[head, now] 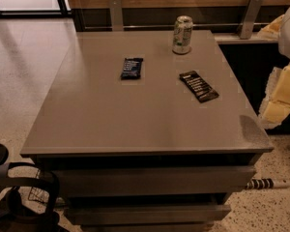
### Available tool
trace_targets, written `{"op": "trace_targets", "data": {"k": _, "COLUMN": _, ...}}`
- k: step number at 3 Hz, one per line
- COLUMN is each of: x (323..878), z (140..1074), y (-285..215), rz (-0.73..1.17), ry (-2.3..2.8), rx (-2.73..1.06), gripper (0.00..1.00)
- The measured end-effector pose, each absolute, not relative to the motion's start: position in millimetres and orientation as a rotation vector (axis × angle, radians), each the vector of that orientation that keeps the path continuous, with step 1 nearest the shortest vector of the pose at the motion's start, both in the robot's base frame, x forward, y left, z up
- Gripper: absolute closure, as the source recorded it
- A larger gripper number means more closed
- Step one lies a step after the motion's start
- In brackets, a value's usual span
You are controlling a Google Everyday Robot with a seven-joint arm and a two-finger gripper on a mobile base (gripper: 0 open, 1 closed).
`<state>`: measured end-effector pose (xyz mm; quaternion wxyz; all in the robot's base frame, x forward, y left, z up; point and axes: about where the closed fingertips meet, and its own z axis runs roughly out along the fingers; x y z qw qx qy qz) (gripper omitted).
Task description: Pick rxbar chocolate
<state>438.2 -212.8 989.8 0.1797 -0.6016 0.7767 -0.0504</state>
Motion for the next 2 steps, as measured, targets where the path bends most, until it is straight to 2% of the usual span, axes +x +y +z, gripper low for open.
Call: {"op": "trace_targets", "data": {"k": 2, "x": 451.1, "z": 985.7, "y": -214.8, "rz": -0.144, "ry": 2.215, "rx": -1.607, "gripper": 0.0}}
